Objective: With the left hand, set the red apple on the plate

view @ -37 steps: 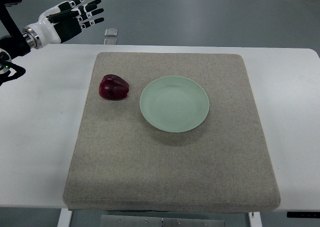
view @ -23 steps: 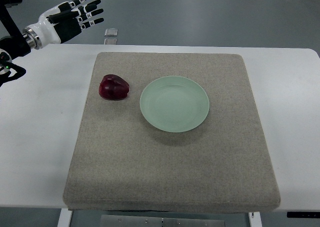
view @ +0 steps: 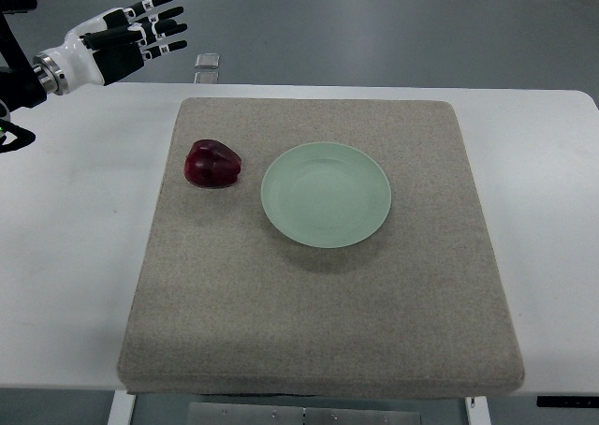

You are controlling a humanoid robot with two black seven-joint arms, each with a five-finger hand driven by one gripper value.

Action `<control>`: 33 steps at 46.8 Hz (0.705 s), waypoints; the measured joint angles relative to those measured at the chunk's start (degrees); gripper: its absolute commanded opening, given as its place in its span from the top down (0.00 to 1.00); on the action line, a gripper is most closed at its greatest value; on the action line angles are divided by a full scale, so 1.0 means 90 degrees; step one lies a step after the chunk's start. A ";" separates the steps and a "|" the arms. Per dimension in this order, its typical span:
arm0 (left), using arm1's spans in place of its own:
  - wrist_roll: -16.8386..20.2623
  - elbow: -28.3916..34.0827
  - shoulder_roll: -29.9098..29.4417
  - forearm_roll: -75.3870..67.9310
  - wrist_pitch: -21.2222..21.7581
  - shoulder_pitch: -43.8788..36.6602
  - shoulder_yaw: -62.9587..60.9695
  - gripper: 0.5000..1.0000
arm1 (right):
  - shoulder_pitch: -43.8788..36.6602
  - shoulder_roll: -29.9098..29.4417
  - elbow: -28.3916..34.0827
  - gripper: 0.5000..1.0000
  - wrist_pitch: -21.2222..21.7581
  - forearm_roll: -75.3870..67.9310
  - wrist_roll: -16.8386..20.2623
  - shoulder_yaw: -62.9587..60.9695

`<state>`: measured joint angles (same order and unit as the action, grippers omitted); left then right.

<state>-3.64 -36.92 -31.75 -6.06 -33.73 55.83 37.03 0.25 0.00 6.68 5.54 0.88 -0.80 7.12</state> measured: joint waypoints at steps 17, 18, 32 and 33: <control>0.0629 -0.0436 -0.0521 -0.3067 0.0015 0.0326 -0.0048 0.01 | 0.0002 0.0000 -0.0002 0.07 0.0000 0.0000 0.0001 0.0000; 0.0674 -0.0441 -0.0525 -0.3295 0.0026 0.0332 -0.0058 0.01 | 0.0002 0.0000 -0.0002 0.07 0.0000 0.0000 0.0001 0.0000; 0.1277 -0.2091 -0.1558 -0.4630 0.0041 0.0316 -0.0087 0.01 | 0.0001 0.0000 -0.0001 0.07 0.0000 0.0000 0.0000 0.0000; 0.1289 -0.2180 -0.1606 -0.4694 0.0040 0.0314 -0.0089 0.01 | -0.0001 0.0000 -0.0001 0.07 0.0000 0.0000 -0.0001 0.0000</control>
<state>7.96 -56.54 -46.20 -48.30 -33.37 58.65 36.23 0.25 0.00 6.67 5.54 0.88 -0.80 7.12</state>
